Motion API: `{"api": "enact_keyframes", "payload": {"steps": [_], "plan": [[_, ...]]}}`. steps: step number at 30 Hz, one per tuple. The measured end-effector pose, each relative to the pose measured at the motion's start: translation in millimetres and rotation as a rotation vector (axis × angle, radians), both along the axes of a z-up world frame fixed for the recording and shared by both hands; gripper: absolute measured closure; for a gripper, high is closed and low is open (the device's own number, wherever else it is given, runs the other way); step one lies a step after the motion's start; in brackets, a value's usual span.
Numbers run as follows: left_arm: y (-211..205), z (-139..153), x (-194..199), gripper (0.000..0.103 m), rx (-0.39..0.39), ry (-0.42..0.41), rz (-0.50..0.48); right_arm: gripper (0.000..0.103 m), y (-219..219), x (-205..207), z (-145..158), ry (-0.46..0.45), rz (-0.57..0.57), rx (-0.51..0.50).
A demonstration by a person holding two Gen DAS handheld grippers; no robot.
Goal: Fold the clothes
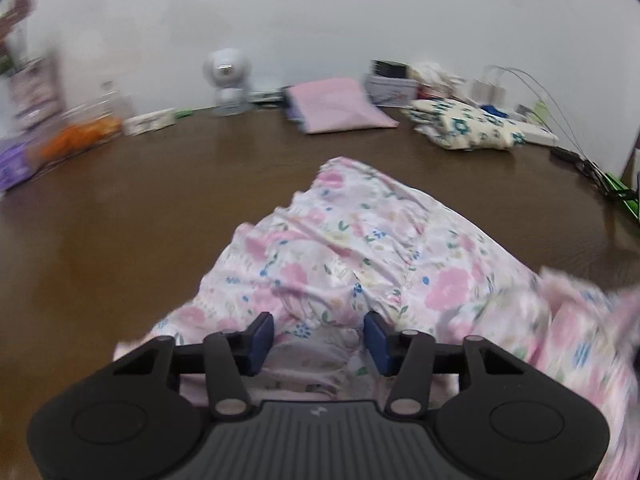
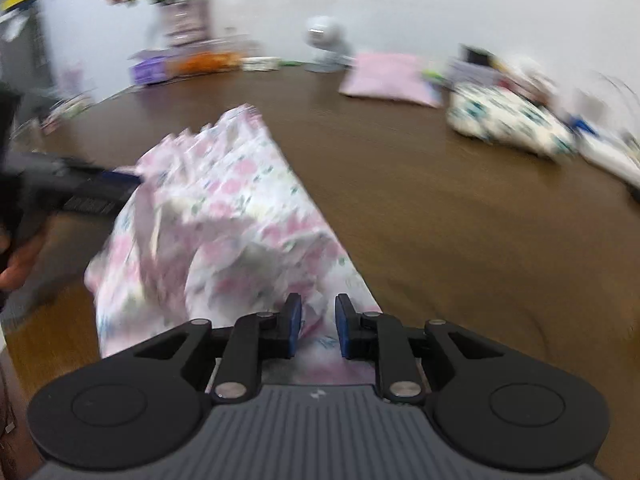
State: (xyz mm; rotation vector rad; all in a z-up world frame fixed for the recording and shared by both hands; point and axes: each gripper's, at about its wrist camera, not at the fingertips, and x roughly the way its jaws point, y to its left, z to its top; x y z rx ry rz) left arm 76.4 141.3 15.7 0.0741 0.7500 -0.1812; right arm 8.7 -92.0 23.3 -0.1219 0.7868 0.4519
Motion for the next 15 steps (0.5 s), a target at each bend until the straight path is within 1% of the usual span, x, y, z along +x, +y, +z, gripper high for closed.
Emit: {"api": "enact_keyframes", "payload": {"steps": [2,3,4,5,6,7,9,10,11,13,14,15], "plan": [[-15.8,0.4,13.5,0.06,-0.011,-0.007,-0.057,0.084,-6.5,-15.1,3.6,0.023,-0.023,-0.004],[-18.5,2.4,15.4,0.061,-0.009,-0.017,-0.055,0.083,-10.2,-21.9,7.0,0.022,-0.03,0.002],[-20.1,5.0,16.5,0.061,-0.01,-0.029,-0.047,0.077,-14.5,-27.2,13.6,-0.004,-0.025,0.023],[-14.8,10.3,12.6,0.059,-0.03,-0.054,-0.008,0.073,-19.7,-31.6,20.9,-0.037,-0.023,0.046],[-7.7,14.7,6.9,0.053,-0.051,-0.071,0.031,0.065,-26.6,-34.6,29.7,-0.083,-0.027,0.071],[-0.6,18.7,0.6,0.051,-0.071,-0.086,0.067,0.061,-33.6,-35.0,36.8,-0.121,-0.031,0.099],[13.5,23.8,-16.9,0.051,-0.089,-0.098,0.118,0.061,-48.1,-24.2,42.7,-0.161,-0.027,0.167],[17.3,23.8,-25.2,0.052,-0.098,-0.092,0.134,0.061,-53.1,-14.4,39.3,-0.151,-0.008,0.198],[18.1,21.0,-34.2,0.053,-0.103,-0.071,0.143,0.061,-55.2,-1.2,31.9,-0.119,0.015,0.223],[10.8,10.2,-45.2,0.053,-0.098,-0.018,0.131,0.061,-53.6,23.2,16.4,-0.048,0.072,0.278],[5.7,5.5,-46.5,0.053,-0.091,-0.001,0.124,0.061,-51.4,32.1,9.9,-0.028,0.097,0.306],[0.8,0.9,-47.8,0.061,-0.084,0.012,0.119,0.061,-48.1,36.8,5.9,-0.033,0.104,0.323]]}}
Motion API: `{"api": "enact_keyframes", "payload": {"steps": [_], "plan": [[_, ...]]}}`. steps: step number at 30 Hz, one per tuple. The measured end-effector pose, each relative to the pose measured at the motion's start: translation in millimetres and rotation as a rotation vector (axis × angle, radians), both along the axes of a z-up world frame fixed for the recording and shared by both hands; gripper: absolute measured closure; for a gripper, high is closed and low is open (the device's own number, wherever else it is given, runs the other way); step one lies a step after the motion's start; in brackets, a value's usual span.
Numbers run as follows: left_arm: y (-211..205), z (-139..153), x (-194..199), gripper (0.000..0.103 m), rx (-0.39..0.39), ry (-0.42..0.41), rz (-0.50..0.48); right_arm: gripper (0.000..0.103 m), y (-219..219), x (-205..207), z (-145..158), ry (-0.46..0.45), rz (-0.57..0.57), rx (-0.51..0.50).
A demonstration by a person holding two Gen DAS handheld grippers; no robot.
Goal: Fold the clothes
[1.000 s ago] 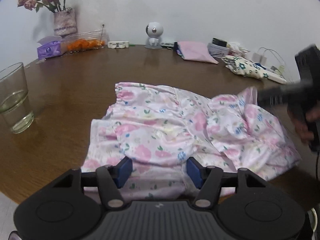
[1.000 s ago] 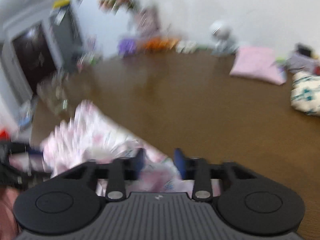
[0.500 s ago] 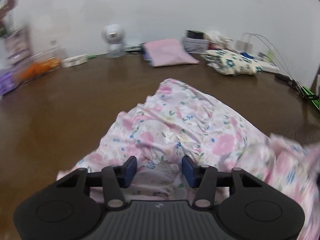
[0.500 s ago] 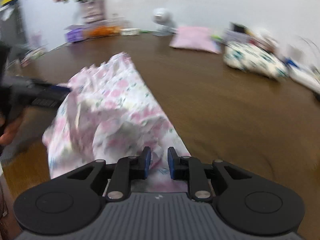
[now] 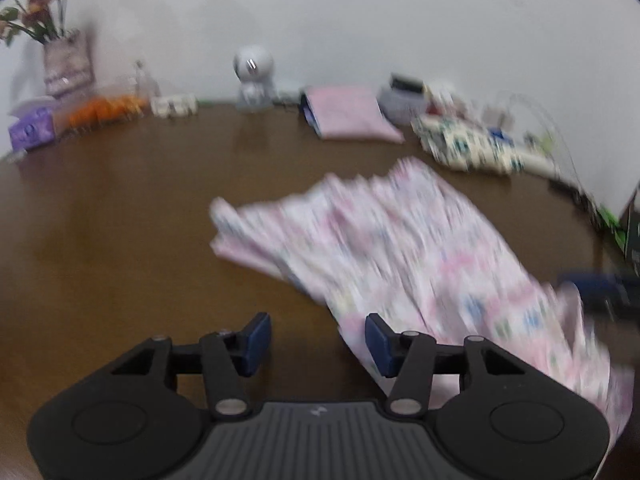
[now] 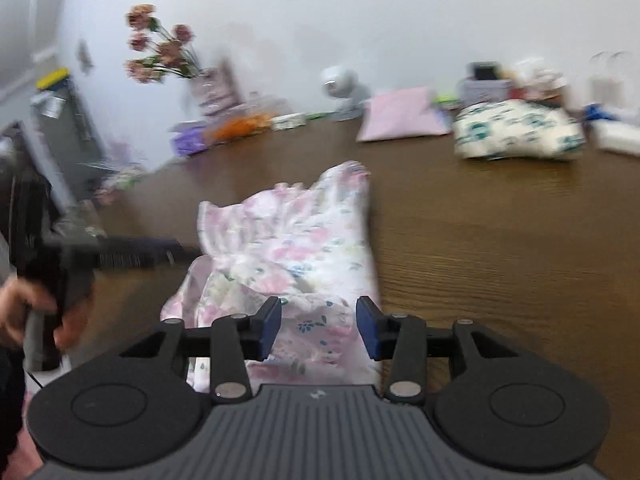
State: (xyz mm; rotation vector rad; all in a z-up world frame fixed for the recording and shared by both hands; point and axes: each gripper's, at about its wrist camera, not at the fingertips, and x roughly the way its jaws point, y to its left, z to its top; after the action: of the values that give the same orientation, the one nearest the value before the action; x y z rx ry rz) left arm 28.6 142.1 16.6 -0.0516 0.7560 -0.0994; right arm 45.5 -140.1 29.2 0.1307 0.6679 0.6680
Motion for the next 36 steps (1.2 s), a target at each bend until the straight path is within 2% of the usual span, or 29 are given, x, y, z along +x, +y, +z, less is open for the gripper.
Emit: {"api": "enact_keyframes", "payload": {"steps": [4,6,8,12,15,16,18,20,21,23,25,26,28,29,30,31,32,34,36], "plan": [[-13.1,-4.2,5.6,0.078,0.023,-0.022,-0.003,0.063,17.0,16.4,-9.3,0.019,0.021,-0.043],[-15.9,-5.4,14.1,0.083,0.0,-0.026,-0.02,0.065,32.3,16.8,-15.5,0.042,0.054,-0.123],[-20.6,-6.9,24.9,0.087,0.007,-0.037,-0.034,0.068,43.8,7.7,-17.5,-0.007,0.049,-0.218],[-34.2,-7.5,53.4,0.094,0.016,-0.041,-0.115,0.069,45.9,-7.5,-15.5,-0.005,-0.038,-0.28],[-50.8,-8.0,71.7,0.094,0.02,-0.053,-0.175,0.07,39.0,-20.1,-13.6,0.02,-0.136,-0.313],[-48.1,-6.2,68.4,0.093,0.005,-0.065,-0.157,0.069,38.9,-25.3,-13.0,0.028,-0.152,-0.321],[-42.8,-2.4,61.8,0.088,-0.024,-0.089,-0.121,0.068,37.6,-34.7,-10.8,0.043,-0.179,-0.329],[-36.6,1.6,54.4,0.085,-0.055,-0.112,-0.084,0.068,30.9,-38.9,-2.6,0.046,-0.184,-0.291],[-27.1,5.2,45.7,0.079,-0.086,-0.122,-0.062,0.068,26.2,-39.9,2.0,0.04,-0.19,-0.264],[-5.1,13.1,24.2,0.073,-0.149,-0.13,-0.015,0.068,11.4,-37.3,13.2,0.002,-0.216,-0.183],[6.2,20.6,5.9,0.073,-0.212,-0.124,-0.044,0.068,-1.2,-30.6,17.4,0.015,-0.215,-0.096],[7.5,24.6,-4.2,0.069,-0.252,-0.118,-0.082,0.068,-6.9,-26.3,17.8,0.034,-0.207,-0.051],[2.4,28.5,-15.4,0.051,-0.312,-0.118,-0.168,0.054,-14.7,-25.8,15.9,0.067,-0.152,0.044],[-2.5,29.3,-18.6,0.036,-0.337,-0.12,-0.21,0.049,-17.2,-28.8,14.1,0.078,-0.117,0.086],[-9.4,28.9,-19.2,0.024,-0.346,-0.124,-0.24,0.039,-18.6,-34.4,11.8,0.08,-0.087,0.115],[-16.9,27.5,-17.7,0.023,-0.338,-0.126,-0.257,0.033,-19.1,-40.1,9.2,0.081,-0.062,0.132],[-25.4,24.9,-14.6,0.025,-0.321,-0.114,-0.269,0.032,-17.2,-45.0,6.0,0.078,-0.055,0.119],[-41.9,19.6,-8.3,0.042,-0.29,-0.088,-0.291,0.032,-12.1,-50.2,-0.1,0.076,-0.071,0.077],[-50.3,13.5,-1.0,0.086,-0.285,-0.047,-0.299,0.034,-7.0,-52.1,-7.7,0.07,-0.09,0.047]]}}
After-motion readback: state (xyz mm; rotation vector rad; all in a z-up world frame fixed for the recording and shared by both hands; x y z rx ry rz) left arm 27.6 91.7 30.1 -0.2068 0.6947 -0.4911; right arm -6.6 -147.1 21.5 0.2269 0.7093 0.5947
